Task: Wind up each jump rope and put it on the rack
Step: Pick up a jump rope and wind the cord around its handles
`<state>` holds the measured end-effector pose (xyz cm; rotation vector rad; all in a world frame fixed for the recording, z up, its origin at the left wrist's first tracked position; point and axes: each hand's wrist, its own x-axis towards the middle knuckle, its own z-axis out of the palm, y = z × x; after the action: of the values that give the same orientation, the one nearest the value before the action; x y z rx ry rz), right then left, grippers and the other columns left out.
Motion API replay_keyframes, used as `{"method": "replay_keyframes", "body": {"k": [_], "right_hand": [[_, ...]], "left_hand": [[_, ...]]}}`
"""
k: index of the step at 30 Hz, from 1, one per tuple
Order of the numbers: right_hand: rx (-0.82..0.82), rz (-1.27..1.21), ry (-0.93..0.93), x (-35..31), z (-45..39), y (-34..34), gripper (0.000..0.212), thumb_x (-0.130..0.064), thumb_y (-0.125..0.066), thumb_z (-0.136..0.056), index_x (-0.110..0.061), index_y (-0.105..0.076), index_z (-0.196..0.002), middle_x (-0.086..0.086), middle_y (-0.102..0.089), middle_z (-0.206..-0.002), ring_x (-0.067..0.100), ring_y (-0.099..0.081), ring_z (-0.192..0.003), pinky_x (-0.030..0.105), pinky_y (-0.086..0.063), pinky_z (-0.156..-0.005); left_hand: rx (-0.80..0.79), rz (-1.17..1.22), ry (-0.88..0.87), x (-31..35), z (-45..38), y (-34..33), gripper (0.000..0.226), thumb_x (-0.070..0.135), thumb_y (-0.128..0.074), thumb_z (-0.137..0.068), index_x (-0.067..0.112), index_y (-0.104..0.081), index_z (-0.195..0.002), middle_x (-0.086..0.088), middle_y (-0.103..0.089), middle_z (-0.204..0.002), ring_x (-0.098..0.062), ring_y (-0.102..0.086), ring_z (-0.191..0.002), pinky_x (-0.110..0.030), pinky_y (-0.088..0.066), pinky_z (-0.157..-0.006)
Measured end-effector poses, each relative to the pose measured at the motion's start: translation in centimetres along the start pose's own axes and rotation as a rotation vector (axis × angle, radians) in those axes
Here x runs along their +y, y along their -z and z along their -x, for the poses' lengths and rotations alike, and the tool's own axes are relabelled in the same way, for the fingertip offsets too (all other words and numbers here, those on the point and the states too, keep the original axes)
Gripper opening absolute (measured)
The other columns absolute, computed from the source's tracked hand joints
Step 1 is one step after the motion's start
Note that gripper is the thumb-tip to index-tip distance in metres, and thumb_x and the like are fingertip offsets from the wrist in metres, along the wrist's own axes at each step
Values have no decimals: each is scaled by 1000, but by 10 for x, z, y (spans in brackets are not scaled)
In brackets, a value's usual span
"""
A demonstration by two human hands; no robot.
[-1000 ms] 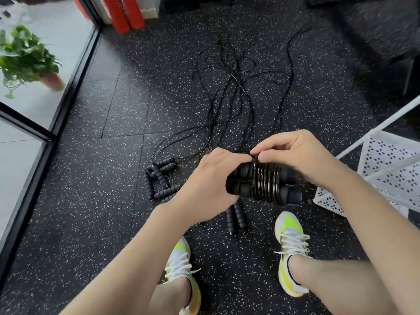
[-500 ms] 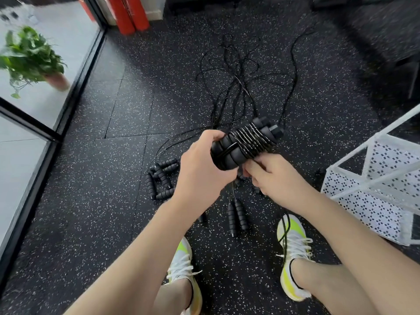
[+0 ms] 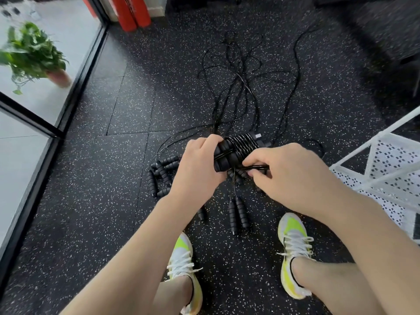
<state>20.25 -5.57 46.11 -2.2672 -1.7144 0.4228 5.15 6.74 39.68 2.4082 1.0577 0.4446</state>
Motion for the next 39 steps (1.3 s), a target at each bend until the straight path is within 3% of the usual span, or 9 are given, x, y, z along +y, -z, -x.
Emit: {"method": "replay_keyframes", "body": {"k": [7,16,20,24,26,28,31,34,39], "right_hand": [[55,-95,144,21,-7,11,14,-41,-74,-86,-39,-67,-98,-21,-57,-82,9,-48,-85,35,-42,-81],[-7,-553,-11,55,-16,12,17,-28,-89,-70,-36,-79,-82,-22,-71,-86,0,-63,-84,16,-44,-75],[-21,-718,-51,62,-17,8,16,-19,-87,-73,-30,-81,-83,-13,-76,-78,-2,-67,-73,12,-47,-75],[-92,-1004,-102,66,-19,0,11,-6,-74,-82,-12,-78,-90,-3,-76,-72,0,-66,-59,11,-50,-58],[-120,-1128,-125,64,-20,-8,12,-10,-68,-85,-12,-78,-92,0,-77,-80,7,-69,-69,16,-54,-62],[-143,-1086,-161,61,-18,-21,23,0,-57,-97,-11,-74,-85,-3,-75,-76,9,-68,-74,11,-53,-65],[-161,-862,-274,49,-15,-35,33,6,-45,-101,-10,-53,-73,-4,-52,-61,-7,-52,-52,5,-39,-50],[-196,-1022,-304,30,-20,-49,29,1,-39,-104,-7,-51,-80,-3,-44,-57,10,-38,-48,24,-29,-48],[-272,-949,-226,23,-19,-51,30,-13,-50,-102,-33,-64,-86,-17,-51,-59,-1,-42,-48,17,-30,-51]], "left_hand": [[-52,-98,-271,4,2,-9,63,6,-82,-66,18,-63,-125,4,-66,-115,-25,-51,-108,-48,-49,-89],[-160,-18,-456,16,9,-10,60,-2,-74,-72,21,-59,-125,12,-62,-120,-20,-46,-125,-45,-45,-99],[-188,177,-385,22,13,-6,59,-4,-74,-75,21,-58,-126,9,-61,-119,-14,-44,-129,-35,-44,-103],[-218,339,-252,34,18,3,77,4,-81,-74,46,-44,-128,18,-53,-128,-6,-47,-131,-28,-46,-101],[-205,396,-212,36,18,4,83,13,-89,-73,52,-40,-127,22,-58,-126,-9,-53,-127,-26,-46,-101],[-166,445,-143,34,16,5,84,19,-94,-69,54,-42,-125,20,-62,-124,-7,-57,-122,-17,-43,-99],[-58,473,-34,33,13,4,84,25,-98,-64,47,-47,-127,20,-66,-122,4,-60,-113,-3,-37,-92],[20,426,97,30,7,2,89,33,-97,-63,40,-51,-139,22,-66,-123,8,-57,-116,0,-34,-96],[41,182,162,16,-6,4,89,39,-95,-65,32,-55,-144,12,-62,-131,-8,-53,-124,-19,-34,-105]]}}
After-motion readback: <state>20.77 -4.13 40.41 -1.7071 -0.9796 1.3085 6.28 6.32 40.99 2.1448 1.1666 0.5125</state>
